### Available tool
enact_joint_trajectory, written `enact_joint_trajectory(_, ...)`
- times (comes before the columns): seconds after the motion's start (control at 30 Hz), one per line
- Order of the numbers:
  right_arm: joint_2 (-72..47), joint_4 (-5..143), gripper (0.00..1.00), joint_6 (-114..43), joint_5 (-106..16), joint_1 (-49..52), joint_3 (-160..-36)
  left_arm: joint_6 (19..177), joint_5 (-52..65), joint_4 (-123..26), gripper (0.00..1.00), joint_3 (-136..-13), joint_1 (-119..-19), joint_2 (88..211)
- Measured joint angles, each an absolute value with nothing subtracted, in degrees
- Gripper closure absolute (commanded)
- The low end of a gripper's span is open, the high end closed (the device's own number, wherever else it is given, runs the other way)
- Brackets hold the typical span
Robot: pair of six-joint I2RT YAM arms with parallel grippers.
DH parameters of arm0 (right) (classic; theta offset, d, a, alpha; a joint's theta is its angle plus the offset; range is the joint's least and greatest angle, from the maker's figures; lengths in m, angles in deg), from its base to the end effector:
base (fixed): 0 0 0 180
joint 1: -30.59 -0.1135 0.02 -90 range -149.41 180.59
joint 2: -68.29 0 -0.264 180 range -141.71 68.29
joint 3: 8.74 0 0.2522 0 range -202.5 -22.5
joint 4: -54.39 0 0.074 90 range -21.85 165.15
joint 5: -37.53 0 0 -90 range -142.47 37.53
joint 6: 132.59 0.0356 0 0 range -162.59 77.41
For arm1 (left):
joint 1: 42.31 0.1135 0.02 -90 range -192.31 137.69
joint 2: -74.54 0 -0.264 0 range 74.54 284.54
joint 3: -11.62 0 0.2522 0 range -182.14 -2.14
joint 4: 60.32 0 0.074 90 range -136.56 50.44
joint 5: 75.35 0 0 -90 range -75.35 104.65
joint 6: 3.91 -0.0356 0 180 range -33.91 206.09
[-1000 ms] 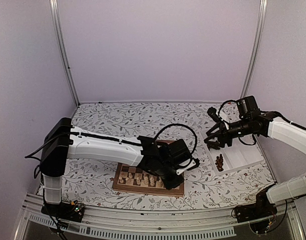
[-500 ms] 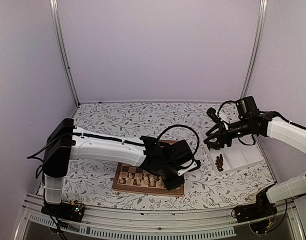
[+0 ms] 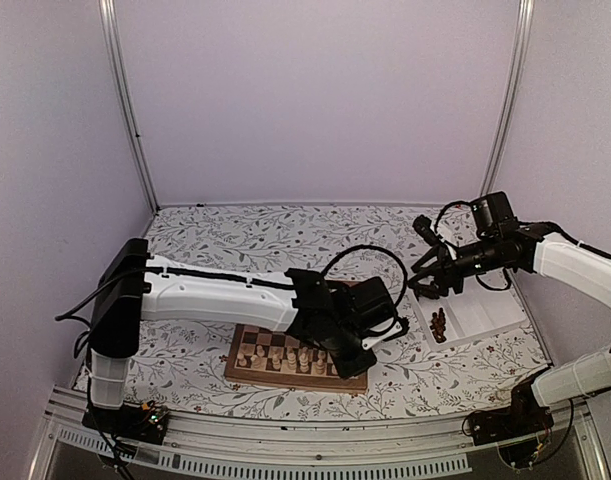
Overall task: Set up the chess pieces on the board
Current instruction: Place the chess piece on the chessboard, then reset both arms
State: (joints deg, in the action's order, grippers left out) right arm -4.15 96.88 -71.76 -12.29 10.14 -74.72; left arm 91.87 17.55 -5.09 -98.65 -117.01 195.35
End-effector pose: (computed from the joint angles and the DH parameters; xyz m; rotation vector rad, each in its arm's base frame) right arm 0.2332 0.1115 0.2605 -1.2375 1.9345 0.7650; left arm 0.1200 -0.4318 0.1942 1.5537 2.2906 -0.3303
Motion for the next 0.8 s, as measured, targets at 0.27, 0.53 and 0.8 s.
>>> enact_joint_trajectory(0.27,-3.45,98.11,0.01,-68.42,-14.47,15.45,-83.16,91.39,25.74,-3.45,0.46,-99.55,-117.33,189.36)
enact_joint_trajectory(0.53,-3.45,95.22,0.01,-58.69,-22.50,24.50,-95.31,93.23,38.55,-7.12,0.35,-88.62,-108.02,169.52)
enact_joint_trajectory(0.8,-4.57,92.49,0.01,-52.38,-26.91,24.39,-91.60,91.55,39.89,-18.84,0.30,-74.78,-90.63,156.27)
